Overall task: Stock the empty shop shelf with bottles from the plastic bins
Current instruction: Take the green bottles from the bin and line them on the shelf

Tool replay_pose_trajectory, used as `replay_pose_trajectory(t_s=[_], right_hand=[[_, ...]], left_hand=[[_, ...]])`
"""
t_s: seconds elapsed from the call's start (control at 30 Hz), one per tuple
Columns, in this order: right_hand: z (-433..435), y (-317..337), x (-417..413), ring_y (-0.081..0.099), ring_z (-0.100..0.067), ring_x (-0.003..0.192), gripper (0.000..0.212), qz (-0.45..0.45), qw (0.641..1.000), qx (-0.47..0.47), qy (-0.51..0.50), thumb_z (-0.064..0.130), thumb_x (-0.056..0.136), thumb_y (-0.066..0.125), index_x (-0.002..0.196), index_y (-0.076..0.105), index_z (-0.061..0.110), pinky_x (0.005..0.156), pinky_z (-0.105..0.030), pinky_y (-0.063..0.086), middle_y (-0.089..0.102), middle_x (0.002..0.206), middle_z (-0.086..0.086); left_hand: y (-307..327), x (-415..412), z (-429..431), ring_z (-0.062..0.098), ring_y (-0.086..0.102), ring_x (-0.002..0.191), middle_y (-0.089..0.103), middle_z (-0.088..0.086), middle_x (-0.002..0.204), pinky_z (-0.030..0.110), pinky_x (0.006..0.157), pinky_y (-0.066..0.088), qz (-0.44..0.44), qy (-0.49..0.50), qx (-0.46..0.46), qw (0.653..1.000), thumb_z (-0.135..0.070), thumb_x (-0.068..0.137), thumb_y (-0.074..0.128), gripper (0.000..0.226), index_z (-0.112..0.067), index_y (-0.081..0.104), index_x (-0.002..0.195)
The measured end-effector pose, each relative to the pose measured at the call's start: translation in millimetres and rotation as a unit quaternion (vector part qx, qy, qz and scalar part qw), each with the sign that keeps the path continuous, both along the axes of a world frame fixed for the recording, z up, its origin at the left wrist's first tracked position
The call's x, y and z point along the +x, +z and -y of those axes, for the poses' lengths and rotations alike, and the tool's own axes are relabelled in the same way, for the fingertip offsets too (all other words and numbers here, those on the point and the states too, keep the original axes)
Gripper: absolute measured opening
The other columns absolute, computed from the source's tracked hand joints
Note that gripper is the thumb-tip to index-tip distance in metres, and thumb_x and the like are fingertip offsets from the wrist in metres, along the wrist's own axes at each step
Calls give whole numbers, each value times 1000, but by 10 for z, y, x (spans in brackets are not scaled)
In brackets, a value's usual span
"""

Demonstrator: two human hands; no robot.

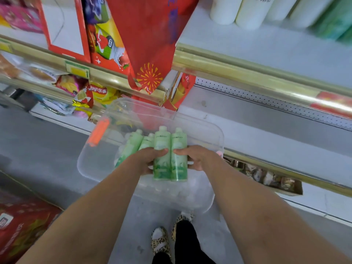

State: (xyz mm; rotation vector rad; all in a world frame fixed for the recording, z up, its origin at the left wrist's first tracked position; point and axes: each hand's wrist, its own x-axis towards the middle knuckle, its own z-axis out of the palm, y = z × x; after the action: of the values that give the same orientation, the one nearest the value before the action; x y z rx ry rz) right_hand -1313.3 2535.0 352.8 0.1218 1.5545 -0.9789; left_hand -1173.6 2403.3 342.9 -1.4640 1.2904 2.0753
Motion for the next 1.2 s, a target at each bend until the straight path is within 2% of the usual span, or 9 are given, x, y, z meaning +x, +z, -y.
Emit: replay_pose_trajectory(t_s=[0.13, 0.3, 0.4, 0.47, 0.57, 0.7, 0.83, 0.97, 1.2], right_hand=[[-126, 462, 25, 71, -22, 104, 45, -39, 998, -51, 0, 15, 78, 86, 119, 68, 10, 84, -38, 58, 76, 111, -5], [-355, 1094, 51, 76, -14, 81, 37, -84, 988, -126, -23, 14, 83, 80, 118, 68, 8, 59, -26, 59, 79, 97, -4], [-498, 1460, 43, 74, -14, 88, 41, -143, 977, -156, -41, 18, 85, 79, 122, 67, 8, 69, -29, 58, 77, 103, -2], [-600, 1692, 7, 73, -13, 90, 41, -171, 968, -174, -57, 20, 84, 80, 122, 67, 9, 73, -31, 58, 77, 104, -1], [-767, 2032, -82, 74, -11, 89, 41, -203, 956, -195, -76, 24, 83, 80, 121, 68, 10, 75, -32, 58, 78, 102, 0], [-964, 2422, -252, 71, -18, 102, 46, -250, 940, -216, -90, 29, 81, 80, 122, 69, 10, 83, -35, 55, 76, 113, -4], [-1144, 2710, -443, 70, -21, 108, 48, -274, 925, -243, -103, 31, 80, 80, 121, 69, 11, 95, -40, 55, 74, 116, -6], [-1359, 2941, -731, 73, -19, 101, 49, -294, 913, -261, -111, 34, 77, 82, 119, 69, 12, 90, -38, 57, 76, 111, -4], [-1880, 3185, -1445, 72, -17, 95, 51, -333, 896, -257, -142, 35, 75, 83, 118, 69, 14, 80, -36, 57, 77, 102, 0]], left_hand=[[392, 74, -76, 21, 72, 91, 79, -1, 88, 32, 63, 58, -77, 6, -28, 997, -29, 83, 79, 26, -18, 68, 104], [939, 59, -150, 19, 71, 92, 78, -4, 89, 31, 63, 58, -173, -16, -73, 982, -34, 84, 77, 25, -24, 69, 105], [1294, -36, -226, 18, 71, 89, 78, -5, 88, 30, 56, 58, -236, -14, -90, 968, -34, 81, 79, 30, -24, 68, 106], [1514, -132, -285, 22, 70, 97, 78, -2, 94, 32, 60, 58, -269, -9, -95, 958, -35, 75, 81, 39, -23, 68, 110], [1818, -284, -379, 26, 68, 104, 76, 2, 106, 38, 76, 57, -311, -7, -109, 944, -38, 73, 83, 49, -20, 67, 116], [2201, -515, -506, 22, 72, 100, 77, 0, 106, 35, 72, 59, -371, -31, -112, 921, -40, 80, 79, 37, -23, 70, 112], [2522, -789, -648, 27, 70, 108, 74, 7, 114, 48, 95, 54, -416, -51, -109, 901, -41, 80, 78, 52, -13, 67, 122], [2724, -1128, -844, 30, 68, 112, 71, 10, 121, 54, 97, 53, -439, -73, -90, 891, -41, 77, 80, 62, -11, 62, 128], [2866, -1853, -1251, 29, 69, 109, 73, 8, 117, 53, 93, 55, -436, -71, -86, 893, -45, 74, 82, 64, -13, 62, 126]])
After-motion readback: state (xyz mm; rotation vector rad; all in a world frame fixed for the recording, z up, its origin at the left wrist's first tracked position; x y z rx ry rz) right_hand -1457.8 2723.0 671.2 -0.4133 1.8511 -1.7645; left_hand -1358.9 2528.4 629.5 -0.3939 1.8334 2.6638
